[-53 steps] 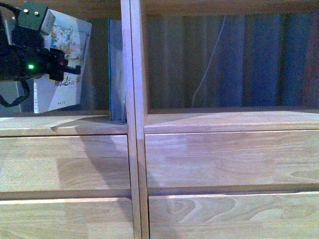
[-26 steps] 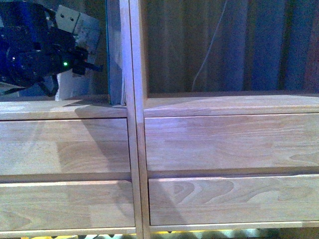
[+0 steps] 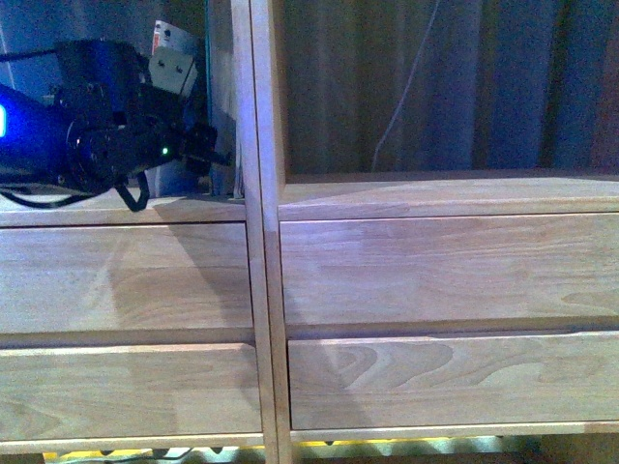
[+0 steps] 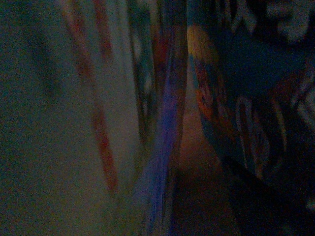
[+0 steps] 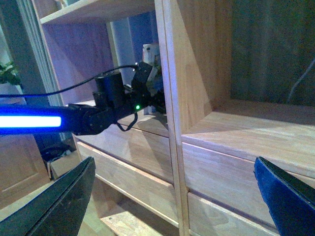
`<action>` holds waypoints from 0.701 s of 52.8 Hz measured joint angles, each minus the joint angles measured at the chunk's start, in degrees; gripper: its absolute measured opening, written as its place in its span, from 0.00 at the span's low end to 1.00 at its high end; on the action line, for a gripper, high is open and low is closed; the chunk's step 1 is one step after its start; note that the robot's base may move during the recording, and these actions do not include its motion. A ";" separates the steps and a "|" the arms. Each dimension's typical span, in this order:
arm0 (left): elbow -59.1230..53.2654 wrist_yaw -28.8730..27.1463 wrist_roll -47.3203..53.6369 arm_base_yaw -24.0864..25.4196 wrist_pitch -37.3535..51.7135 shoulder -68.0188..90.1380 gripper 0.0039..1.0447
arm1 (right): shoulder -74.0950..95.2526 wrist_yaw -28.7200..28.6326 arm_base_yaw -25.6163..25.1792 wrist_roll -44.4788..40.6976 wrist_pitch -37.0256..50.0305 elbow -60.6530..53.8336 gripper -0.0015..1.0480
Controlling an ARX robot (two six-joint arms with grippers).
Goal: Organize books on shelf
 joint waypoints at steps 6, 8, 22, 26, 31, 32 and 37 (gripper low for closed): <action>-7.30 0.92 -0.83 0.17 2.62 -3.43 0.77 | -0.70 0.44 0.85 0.11 0.00 -0.11 0.93; -9.73 1.42 -1.14 0.17 3.72 -4.94 0.82 | -0.96 0.48 1.36 0.11 0.00 -0.11 0.93; -29.70 5.25 -4.74 0.22 13.38 -20.06 0.94 | -3.89 1.33 4.37 1.42 -0.76 -0.35 0.93; -36.92 6.27 -5.62 0.24 16.06 -25.53 0.94 | -5.07 1.27 4.66 2.12 -1.36 -0.70 0.93; -46.34 7.78 -7.19 0.76 17.68 -32.30 0.94 | -6.29 1.31 4.48 3.34 -1.70 -0.81 0.93; -47.43 7.98 -7.52 0.90 17.68 -33.07 0.94 | -6.43 1.31 4.42 3.45 -1.75 -0.81 0.93; -58.73 10.25 -12.37 3.08 16.74 -41.86 0.94 | -7.54 3.43 2.86 4.39 -2.91 -0.81 0.93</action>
